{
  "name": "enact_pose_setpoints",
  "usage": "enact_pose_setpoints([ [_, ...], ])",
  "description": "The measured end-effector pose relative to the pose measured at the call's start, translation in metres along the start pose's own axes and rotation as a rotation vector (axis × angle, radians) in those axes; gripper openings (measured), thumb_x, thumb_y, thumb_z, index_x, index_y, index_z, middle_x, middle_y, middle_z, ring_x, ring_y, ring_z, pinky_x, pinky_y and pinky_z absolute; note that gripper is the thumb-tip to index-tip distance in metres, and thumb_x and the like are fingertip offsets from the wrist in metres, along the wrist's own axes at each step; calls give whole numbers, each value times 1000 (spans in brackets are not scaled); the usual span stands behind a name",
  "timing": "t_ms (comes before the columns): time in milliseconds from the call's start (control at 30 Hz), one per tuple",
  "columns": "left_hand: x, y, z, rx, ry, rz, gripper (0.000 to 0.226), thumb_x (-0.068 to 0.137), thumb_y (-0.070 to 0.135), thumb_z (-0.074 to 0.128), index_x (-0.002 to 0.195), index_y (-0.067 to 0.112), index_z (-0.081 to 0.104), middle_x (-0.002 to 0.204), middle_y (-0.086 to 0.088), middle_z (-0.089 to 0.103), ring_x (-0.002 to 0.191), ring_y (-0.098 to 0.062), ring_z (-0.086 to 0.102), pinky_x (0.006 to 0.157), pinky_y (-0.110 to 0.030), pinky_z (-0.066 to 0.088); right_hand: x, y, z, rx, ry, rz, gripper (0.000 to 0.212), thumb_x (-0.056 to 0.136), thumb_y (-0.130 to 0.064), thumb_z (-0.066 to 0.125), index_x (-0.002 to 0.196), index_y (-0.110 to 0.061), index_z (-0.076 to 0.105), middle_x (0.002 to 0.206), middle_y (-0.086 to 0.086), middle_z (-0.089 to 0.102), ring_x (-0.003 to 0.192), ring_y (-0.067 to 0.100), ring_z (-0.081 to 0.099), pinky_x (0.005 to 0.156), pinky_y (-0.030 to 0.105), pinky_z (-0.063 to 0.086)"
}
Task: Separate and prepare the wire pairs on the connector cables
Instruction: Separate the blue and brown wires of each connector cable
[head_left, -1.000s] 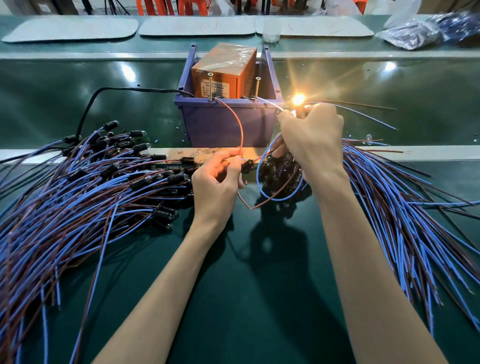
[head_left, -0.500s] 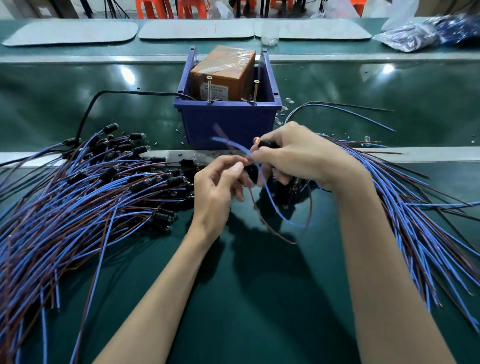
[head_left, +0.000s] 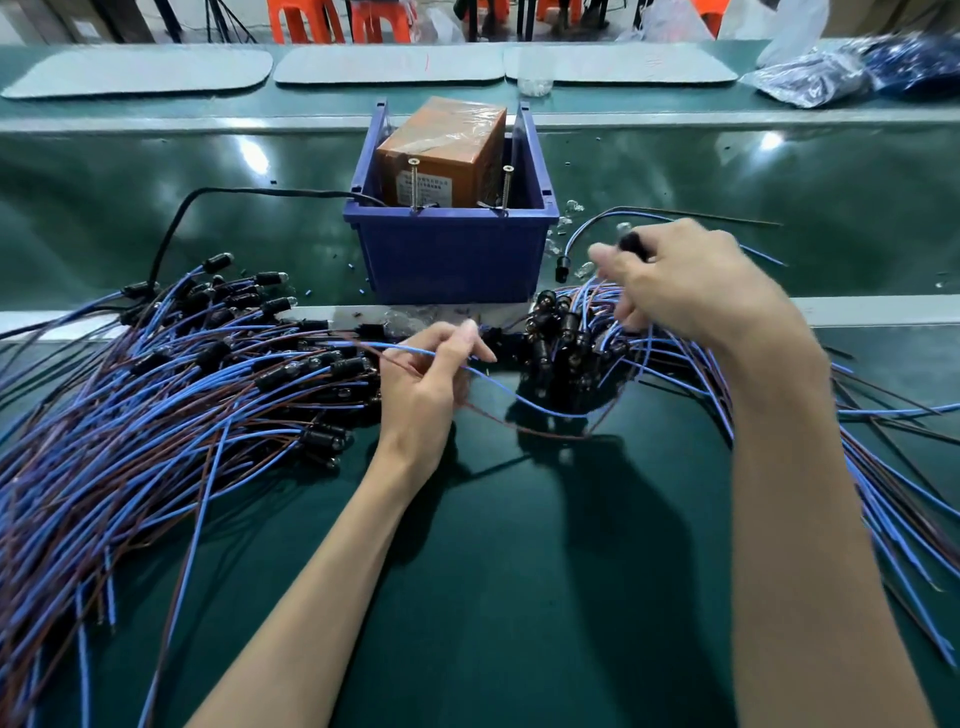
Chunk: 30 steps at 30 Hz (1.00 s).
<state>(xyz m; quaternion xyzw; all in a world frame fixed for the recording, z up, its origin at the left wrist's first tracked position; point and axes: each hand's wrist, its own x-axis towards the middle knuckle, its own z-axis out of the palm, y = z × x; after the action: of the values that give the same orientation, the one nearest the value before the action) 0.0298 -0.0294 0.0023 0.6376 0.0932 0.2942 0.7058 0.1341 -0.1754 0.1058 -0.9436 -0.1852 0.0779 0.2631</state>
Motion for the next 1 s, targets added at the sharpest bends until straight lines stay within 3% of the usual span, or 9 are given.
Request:
enact_pose_setpoints([
  [133,-4,3,-4,102,-244,13,27,74,32,62,54,13,66,46,-20,49,38,-14,40,42,-23,31,3,10,-5,-16,271,95,29,99,-30,48,118,-16,65,124,17,58,112,33,55,101,34,39],
  [200,-5,4,-5,123,-335,24,32,73,34,58,57,7,67,44,-14,48,41,-15,42,46,-21,35,2,12,-6,8,385,82,33,100,-23,45,130,-14,57,135,17,37,114,33,49,106,29,30],
  [300,-4,5,-6,86,-351,27,40,75,37,51,62,3,69,45,-9,46,45,-14,43,51,-19,37,2,11,-4,7,517,-25,39,100,-19,44,139,-15,49,125,11,26,121,28,38,110,16,17],
  [400,-4,4,-5,64,-318,23,42,77,39,47,66,5,70,45,-7,46,46,-13,43,50,-19,36,4,5,-3,-72,605,-124,41,99,-18,46,140,-21,48,117,7,21,125,29,30,113,20,14],
  [500,-3,3,-4,76,-319,19,43,77,39,47,67,3,70,46,-4,46,46,-13,42,50,-20,36,6,2,1,-90,461,-241,41,97,-13,51,137,-22,53,118,8,26,123,29,35,116,24,19],
  [633,-3,4,-3,98,-326,19,45,78,39,46,68,1,69,46,-1,46,47,-12,42,50,-19,36,3,3,11,-192,-74,-317,40,93,-3,55,130,-16,60,126,10,45,120,25,45,102,19,27],
  [700,-4,4,-3,113,-328,11,46,78,39,46,69,0,69,46,0,46,47,-12,42,51,-19,36,0,1,13,-246,-179,-306,40,91,-1,52,127,-17,62,126,10,56,119,25,49,93,24,35],
  [867,-4,5,-2,127,-338,-6,44,77,40,48,69,2,68,46,0,46,47,-11,41,50,-19,36,-2,-5,9,-144,-73,-268,50,86,2,46,130,-17,59,120,0,66,116,20,57,100,30,42],
  [1000,-3,5,0,163,-325,-41,40,77,39,52,67,4,68,45,0,46,44,-11,41,48,-19,35,-6,-26,20,53,129,-413,35,88,-2,50,117,-12,67,107,4,71,102,19,65,95,28,47],
])
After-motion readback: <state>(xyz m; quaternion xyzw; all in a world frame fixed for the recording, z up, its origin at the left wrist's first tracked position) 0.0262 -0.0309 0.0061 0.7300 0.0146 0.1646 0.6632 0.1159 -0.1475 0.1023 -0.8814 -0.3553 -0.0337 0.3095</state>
